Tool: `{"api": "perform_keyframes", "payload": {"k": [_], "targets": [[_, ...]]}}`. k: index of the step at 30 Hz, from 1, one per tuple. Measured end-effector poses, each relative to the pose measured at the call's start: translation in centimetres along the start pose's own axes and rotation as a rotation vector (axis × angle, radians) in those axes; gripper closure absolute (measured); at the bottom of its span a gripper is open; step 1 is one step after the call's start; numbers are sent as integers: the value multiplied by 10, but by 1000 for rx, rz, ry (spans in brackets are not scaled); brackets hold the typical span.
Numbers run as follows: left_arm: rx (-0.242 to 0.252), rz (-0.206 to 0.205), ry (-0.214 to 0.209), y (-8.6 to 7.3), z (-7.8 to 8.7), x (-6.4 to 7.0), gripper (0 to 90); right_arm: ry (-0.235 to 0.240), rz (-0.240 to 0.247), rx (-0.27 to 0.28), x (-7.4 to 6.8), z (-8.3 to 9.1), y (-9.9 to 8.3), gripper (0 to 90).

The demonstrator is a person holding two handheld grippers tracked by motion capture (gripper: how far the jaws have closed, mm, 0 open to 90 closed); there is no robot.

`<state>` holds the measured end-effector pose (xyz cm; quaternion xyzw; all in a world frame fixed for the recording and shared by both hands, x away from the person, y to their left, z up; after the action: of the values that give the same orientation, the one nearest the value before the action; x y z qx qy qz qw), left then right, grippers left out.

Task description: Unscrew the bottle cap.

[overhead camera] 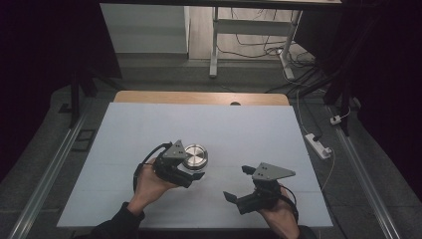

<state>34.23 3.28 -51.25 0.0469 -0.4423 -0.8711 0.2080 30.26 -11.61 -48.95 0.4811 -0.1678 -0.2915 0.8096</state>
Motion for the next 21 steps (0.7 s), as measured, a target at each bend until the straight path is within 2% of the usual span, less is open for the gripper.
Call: {"api": "perform_keyframes", "payload": {"k": [8, 14, 18, 21], "targets": [[1, 1, -6, 0, -1, 2, 155, 11, 26, -25, -5, -13, 11, 0], [5, -1, -10, 1, -2, 3, 155, 2, 51, -19, -11, -28, 29, 0], [3, -4, -11, 0, -1, 4, 156, 20, 39, -22, -16, -36, 41, 0], [3, -4, -11, 0, -2, 4, 155, 25, 47, -18, -18, -41, 48, 0]]}}
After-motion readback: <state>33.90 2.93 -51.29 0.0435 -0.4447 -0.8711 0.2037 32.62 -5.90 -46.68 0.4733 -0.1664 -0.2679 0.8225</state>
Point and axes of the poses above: each handheld gripper's, and its own axes: z roughly backward along the jaws, y roughly out of its top, x roughly to its right, the point moved 10 cm from there along -z, roughly forward along the jaws, and after that the axes turned 8 degrees about -y, right-handed, at the moved point
